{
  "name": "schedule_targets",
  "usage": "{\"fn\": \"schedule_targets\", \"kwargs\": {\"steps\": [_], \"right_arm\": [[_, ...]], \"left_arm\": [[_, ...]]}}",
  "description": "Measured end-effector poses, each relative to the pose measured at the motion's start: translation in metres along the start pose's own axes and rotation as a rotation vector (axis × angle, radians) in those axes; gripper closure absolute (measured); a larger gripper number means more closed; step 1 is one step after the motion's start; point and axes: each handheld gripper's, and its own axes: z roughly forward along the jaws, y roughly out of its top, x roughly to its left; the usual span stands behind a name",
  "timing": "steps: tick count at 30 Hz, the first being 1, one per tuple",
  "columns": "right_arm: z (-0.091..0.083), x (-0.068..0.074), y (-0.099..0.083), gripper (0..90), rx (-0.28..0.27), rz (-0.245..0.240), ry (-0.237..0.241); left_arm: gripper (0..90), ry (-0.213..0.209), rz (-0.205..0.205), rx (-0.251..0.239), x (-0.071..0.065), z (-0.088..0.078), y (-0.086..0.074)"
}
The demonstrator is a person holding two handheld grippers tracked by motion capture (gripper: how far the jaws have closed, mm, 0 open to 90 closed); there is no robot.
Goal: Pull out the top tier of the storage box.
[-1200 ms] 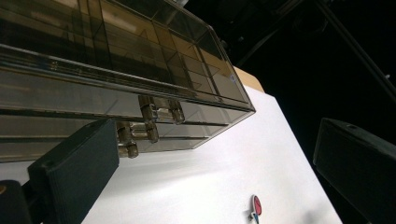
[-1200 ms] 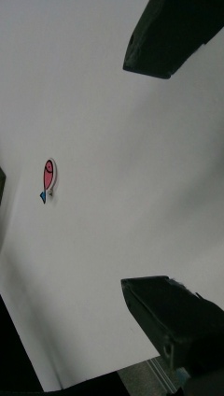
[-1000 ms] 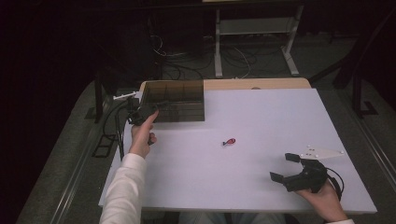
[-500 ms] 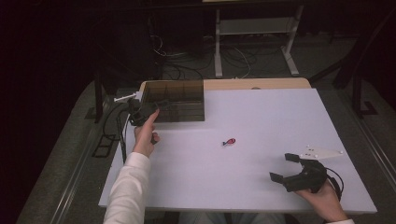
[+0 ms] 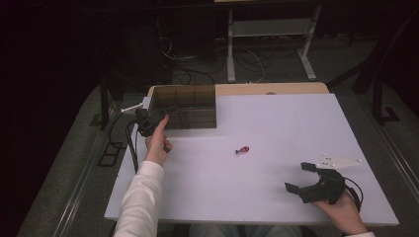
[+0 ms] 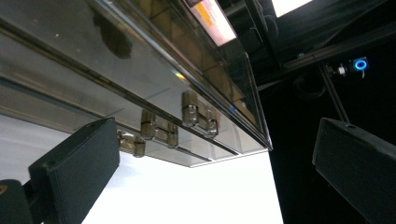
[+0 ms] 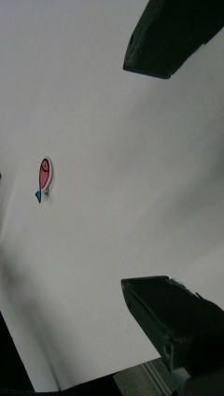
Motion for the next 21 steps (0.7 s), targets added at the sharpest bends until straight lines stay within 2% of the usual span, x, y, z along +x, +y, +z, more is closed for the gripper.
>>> {"fn": "schedule_targets", "kwargs": {"steps": [2, 3, 6, 9, 13, 21], "right_arm": [[0.0, 0.0, 0.0, 0.0, 0.001, 0.0, 0.0], [0.0, 0.0, 0.0, 0.0, 0.003, -0.002, -0.002], [0.0, 0.0, 0.0, 0.0, 0.004, -0.003, -0.001], [0.0, 0.0, 0.0, 0.0, 0.004, -0.004, -0.002], [0.0, 0.0, 0.0, 0.0, 0.005, -0.006, -0.002], [0.001, 0.0, 0.0, 0.0, 0.007, -0.008, -0.004]], "left_arm": [[4.9, 0.006, -0.006, -0.003, 0.0, 0.0, 0.0], [6.4, 0.02, -0.022, -0.009, 0.001, 0.001, -0.001], [6.9, 0.029, -0.031, -0.001, 0.003, 0.003, -0.001], [13.7, 0.038, -0.052, -0.011, 0.003, 0.004, -0.002], [14.3, 0.034, -0.062, -0.021, 0.004, 0.006, -0.003], [27.1, 0.037, -0.105, -0.039, 0.004, 0.01, -0.005]]}}
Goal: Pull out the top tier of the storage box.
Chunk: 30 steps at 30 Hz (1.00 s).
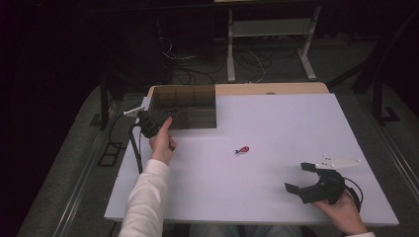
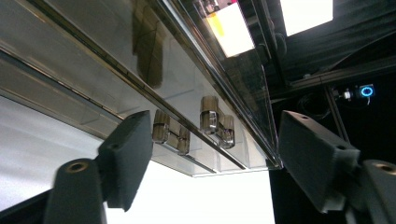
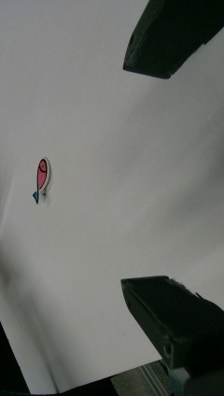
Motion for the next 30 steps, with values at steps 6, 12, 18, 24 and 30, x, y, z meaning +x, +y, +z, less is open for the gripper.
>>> {"fn": "schedule_targets", "kwargs": {"steps": [6, 12, 18, 24, 30], "right_arm": [[0.0003, -0.0003, -0.0001, 0.0, 0.003, -0.002, 0.0], [0.0002, -0.0006, -0.0002, 0.0, 0.003, -0.002, 0.0], [0.0007, -0.0002, -0.0001, 0.0, 0.006, -0.001, 0.001], [0.001, 0.0, -0.0001, 0.0, 0.009, -0.003, 0.001], [0.0014, -0.0003, -0.0001, 0.0, 0.009, -0.003, 0.0]], "left_arm": [[39.8, 0.033, -0.031, 0.013, 0.002, 0.0033, -0.0002], [49.2, 0.005, -0.048, 0.006, 0.002, 0.0039, 0.0], [58.5, -0.017, -0.054, 0.003, 0.0005, 0.0031, -0.0023], [62.0, -0.027, -0.074, -0.006, 0.0002, 0.0031, -0.0045], [67.7, -0.009, -0.087, -0.005, -0.0024, 0.0025, -0.0077]]}}
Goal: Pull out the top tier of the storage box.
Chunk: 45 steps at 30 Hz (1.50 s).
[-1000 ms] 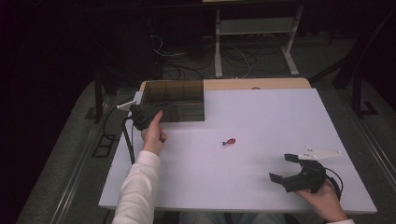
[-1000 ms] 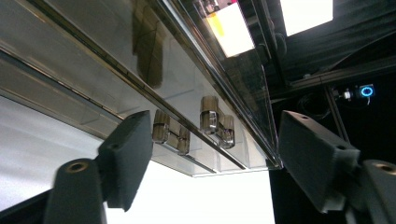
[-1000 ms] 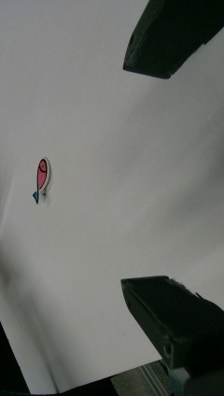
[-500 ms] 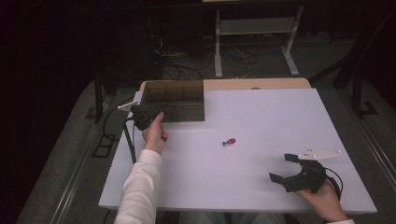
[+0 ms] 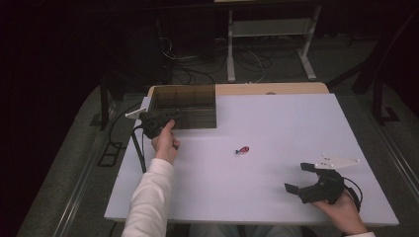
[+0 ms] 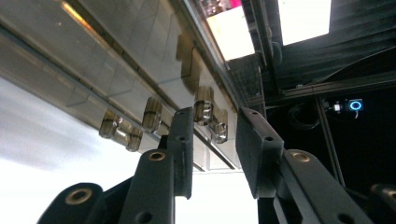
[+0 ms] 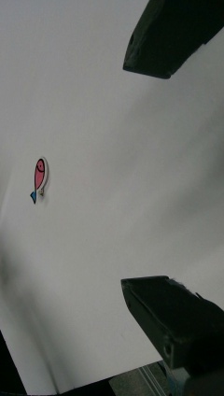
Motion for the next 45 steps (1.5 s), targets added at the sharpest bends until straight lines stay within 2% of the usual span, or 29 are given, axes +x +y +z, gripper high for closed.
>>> {"fn": "schedule_targets", "kwargs": {"steps": [13, 18, 24, 31, 37, 38, 40, 45], "right_arm": [[0.0, 0.0, 0.0, 0.0, 0.004, -0.003, 0.002], [0.001, 0.0, 0.0, 0.0, 0.006, -0.005, 0.003], [0.001, 0.0, 0.0, 0.0, 0.006, -0.005, 0.003], [0.001, 0.001, 0.0, 0.0, 0.009, -0.007, 0.004], [0.002, 0.001, 0.0, 0.0, 0.012, -0.007, 0.004], [0.002, 0.001, 0.0, 0.0, 0.012, -0.008, 0.005], [0.002, 0.001, 0.0, 0.0, 0.013, -0.008, 0.006], [0.002, 0.001, 0.0, 0.0, 0.014, -0.009, 0.006]], "left_arm": [[73.5, -0.012, -0.027, -0.008, 0.003, 0.001, 0.002], [77.9, -0.021, -0.049, -0.015, 0.008, 0.002, 0.001], [78.8, -0.045, -0.08, -0.019, 0.011, 0.004, -0.001], [80.0, -0.049, -0.068, -0.014, 0.012, 0.003, 0.0], [80.4, -0.053, -0.038, -0.004, 0.012, 0.003, 0.001], [80.5, -0.09, -0.046, 0.021, 0.017, 0.004, 0.005], [80.6, -0.126, -0.058, 0.048, 0.023, 0.004, 0.008], [80.8, -0.098, -0.035, 0.049, 0.019, 0.004, 0.008]]}}
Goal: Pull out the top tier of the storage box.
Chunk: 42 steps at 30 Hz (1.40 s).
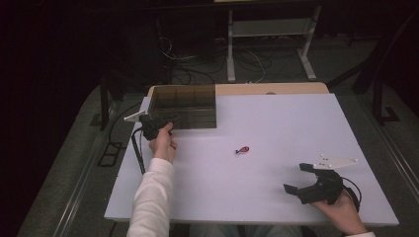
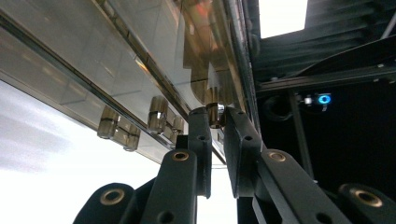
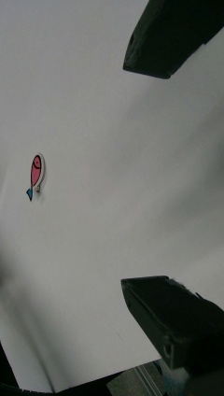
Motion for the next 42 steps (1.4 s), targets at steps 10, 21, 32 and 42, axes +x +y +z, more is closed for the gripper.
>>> {"fn": "schedule_targets", "kwargs": {"steps": [10, 21, 32, 42], "right_arm": [[0.0, 0.0, 0.0, 0.0, 0.002, 0.002, 0.0], [0.0, 0.0, 0.0, 0.0, 0.004, 0.003, -0.002], [0.0, 0.0, 0.0, 0.0, 0.004, 0.002, -0.002], [0.001, 0.0, 0.0, 0.0, 0.005, 0.0, -0.002]], "left_arm": [[80.9, 0.029, 0.011, 0.012, -0.005, -0.001, 0.002], [80.9, 0.043, 0.056, 0.031, -0.007, -0.008, -0.002], [80.7, 0.017, 0.062, 0.026, -0.006, -0.016, -0.009], [80.7, 0.014, 0.07, 0.027, -0.001, -0.021, -0.017]]}}
